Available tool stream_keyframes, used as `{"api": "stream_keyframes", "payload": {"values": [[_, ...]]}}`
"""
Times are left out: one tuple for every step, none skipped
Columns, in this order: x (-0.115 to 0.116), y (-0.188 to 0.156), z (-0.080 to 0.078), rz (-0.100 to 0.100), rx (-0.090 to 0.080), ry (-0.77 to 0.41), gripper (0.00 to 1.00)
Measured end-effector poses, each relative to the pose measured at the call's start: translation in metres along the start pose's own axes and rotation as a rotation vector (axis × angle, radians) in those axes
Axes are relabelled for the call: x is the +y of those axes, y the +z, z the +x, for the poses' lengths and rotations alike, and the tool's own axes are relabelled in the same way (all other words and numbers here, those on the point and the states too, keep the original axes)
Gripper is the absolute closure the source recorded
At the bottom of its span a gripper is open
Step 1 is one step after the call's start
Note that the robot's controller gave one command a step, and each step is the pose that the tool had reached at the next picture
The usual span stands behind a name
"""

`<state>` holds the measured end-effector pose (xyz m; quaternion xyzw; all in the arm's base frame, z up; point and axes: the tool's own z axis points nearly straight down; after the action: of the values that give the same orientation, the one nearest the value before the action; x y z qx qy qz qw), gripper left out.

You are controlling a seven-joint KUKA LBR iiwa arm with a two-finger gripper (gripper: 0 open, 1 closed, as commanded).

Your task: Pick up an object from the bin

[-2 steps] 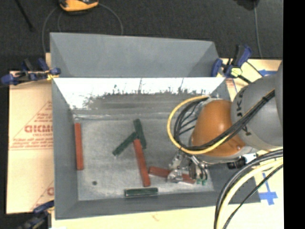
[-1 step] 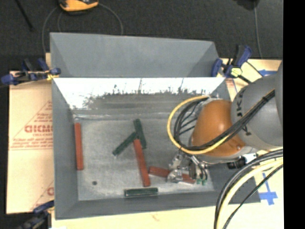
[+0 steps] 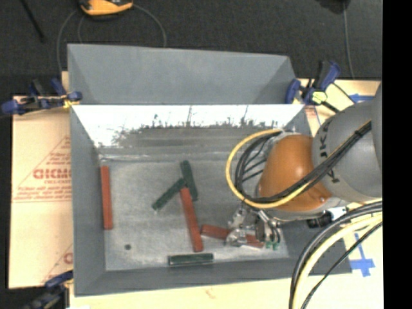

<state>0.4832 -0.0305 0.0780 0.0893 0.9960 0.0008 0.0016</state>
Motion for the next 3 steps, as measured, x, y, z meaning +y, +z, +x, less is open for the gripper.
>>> {"api": "stream_keyframes", "payload": {"values": [[0.0000, 0.0000, 0.0000, 0.000, 0.000, 0.000, 1.00], [0.0000, 0.0000, 0.0000, 0.000, 0.000, -0.001, 1.00], [0.0000, 0.0000, 0.0000, 0.000, 0.000, -0.001, 1.00]]}}
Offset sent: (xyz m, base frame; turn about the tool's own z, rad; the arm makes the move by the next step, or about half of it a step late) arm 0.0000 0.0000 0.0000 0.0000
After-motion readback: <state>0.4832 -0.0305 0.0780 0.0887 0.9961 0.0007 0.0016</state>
